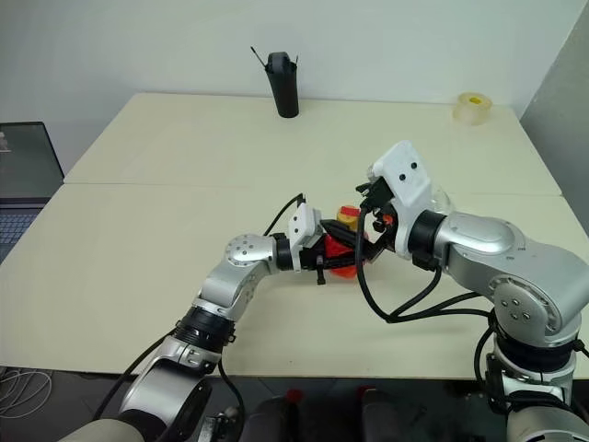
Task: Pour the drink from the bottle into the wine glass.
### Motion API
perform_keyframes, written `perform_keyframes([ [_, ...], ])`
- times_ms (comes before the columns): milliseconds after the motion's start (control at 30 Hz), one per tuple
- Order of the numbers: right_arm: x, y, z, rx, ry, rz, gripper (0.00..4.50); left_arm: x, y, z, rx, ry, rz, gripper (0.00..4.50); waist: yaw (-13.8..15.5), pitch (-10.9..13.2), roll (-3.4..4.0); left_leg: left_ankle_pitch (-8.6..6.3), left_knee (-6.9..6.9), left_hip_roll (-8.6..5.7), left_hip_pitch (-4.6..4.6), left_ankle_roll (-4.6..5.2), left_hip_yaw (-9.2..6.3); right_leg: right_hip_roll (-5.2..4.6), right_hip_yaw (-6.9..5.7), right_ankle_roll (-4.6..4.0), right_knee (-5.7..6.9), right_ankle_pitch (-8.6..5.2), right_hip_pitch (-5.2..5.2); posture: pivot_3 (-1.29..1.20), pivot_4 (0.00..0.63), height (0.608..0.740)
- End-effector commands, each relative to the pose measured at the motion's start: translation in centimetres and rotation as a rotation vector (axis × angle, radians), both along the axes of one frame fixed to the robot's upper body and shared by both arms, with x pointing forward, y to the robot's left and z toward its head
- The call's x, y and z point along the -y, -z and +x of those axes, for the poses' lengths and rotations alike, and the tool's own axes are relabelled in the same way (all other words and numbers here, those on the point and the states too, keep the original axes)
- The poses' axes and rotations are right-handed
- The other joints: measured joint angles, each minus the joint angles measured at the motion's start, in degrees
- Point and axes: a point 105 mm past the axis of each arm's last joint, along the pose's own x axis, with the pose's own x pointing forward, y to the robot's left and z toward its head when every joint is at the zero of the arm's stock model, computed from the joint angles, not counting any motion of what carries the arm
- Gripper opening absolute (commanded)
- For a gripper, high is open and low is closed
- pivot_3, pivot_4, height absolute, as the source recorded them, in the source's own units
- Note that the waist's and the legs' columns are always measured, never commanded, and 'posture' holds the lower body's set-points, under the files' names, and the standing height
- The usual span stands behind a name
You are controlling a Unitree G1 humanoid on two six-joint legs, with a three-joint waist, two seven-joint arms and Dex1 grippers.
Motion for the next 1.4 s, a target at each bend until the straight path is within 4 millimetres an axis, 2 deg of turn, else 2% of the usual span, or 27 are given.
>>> perform_keyframes([
  [33,0.2,-0.8,0.3,0.063,-0.005,0.009,4.50,0.2,-2.1,-0.4,0.077,0.018,-0.049,1.33,0.0,0.0,0.00,0.00,0.00,0.01,0.00,0.00,0.00,0.00,0.00,0.00,0.00,0.00,0.00,0.00,0.150,0.740],
  [167,0.4,-0.6,1.0,0.070,-0.004,0.004,4.50,0.2,-2.2,-0.4,0.079,0.011,-0.050,1.33,0.0,0.0,0.00,0.00,0.00,0.00,0.00,0.00,0.00,0.00,0.00,0.00,0.00,0.00,0.00,0.00,0.150,0.740],
  [400,0.5,-0.5,1.2,0.066,-0.010,0.024,4.50,-0.2,-2.2,-0.4,0.080,-0.004,-0.049,1.33,0.0,0.0,0.00,0.00,0.00,0.05,0.00,0.00,0.00,-0.01,0.01,0.00,0.00,0.00,0.00,0.00,0.150,0.740],
  [567,3.0,-0.9,1.1,0.055,0.028,0.021,4.50,-0.4,-2.1,-0.3,0.083,-0.011,-0.041,1.32,0.1,0.0,0.00,0.00,0.00,0.04,0.00,0.00,0.00,-0.01,0.01,0.00,0.00,0.00,0.00,0.00,0.150,0.740],
  [667,4.9,-1.1,0.1,0.041,0.037,0.011,4.50,-0.4,-2.2,-0.3,0.086,-0.013,-0.042,1.32,0.2,0.0,0.00,0.00,0.00,0.04,-0.01,0.00,-0.01,-0.02,0.00,0.00,-0.02,0.00,0.00,0.00,0.150,0.740],
  [800,6.3,-0.7,-1.1,0.012,0.027,-0.027,4.50,-0.4,-2.2,-0.2,0.086,-0.015,-0.042,1.32,0.2,0.0,0.00,0.00,0.00,0.02,-0.03,0.01,0.00,-0.04,0.00,0.00,-0.03,0.00,0.01,0.00,0.150,0.740],
  [900,5.9,-0.2,-2.5,-0.030,-0.052,-0.060,4.50,-0.4,-2.2,-0.2,0.086,-0.013,-0.042,1.32,0.1,0.0,0.00,-0.01,0.00,0.00,-0.01,0.01,0.01,0.03,0.02,0.00,-0.02,0.00,0.01,0.00,0.150,0.740],
  [1033,4.0,0.4,-3.8,-0.058,-0.166,-0.096,4.50,-0.2,-2.4,-0.1,0.090,-0.008,-0.042,1.32,0.0,0.0,0.00,-0.01,0.00,-0.01,0.03,0.01,0.02,0.13,0.05,-0.01,0.01,0.00,0.01,0.00,0.150,0.740],
  [1233,2.2,-1.0,-2.1,0.011,-0.149,-0.035,4.50,0.0,-2.4,-0.1,0.091,-0.008,-0.046,1.32,0.0,0.0,0.00,-0.01,0.01,-0.01,0.04,0.01,0.04,0.16,0.07,-0.01,0.01,0.01,0.01,0.00,0.150,0.740],
  [1400,1.2,-1.0,-1.8,0.014,-0.169,-0.024,4.50,-0.1,-2.2,-0.3,0.087,-0.015,-0.049,1.32,0.2,0.0,0.00,0.00,0.01,0.04,0.00,0.00,0.02,0.05,0.04,0.00,-0.02,0.00,0.01,0.00,0.150,0.740],
])
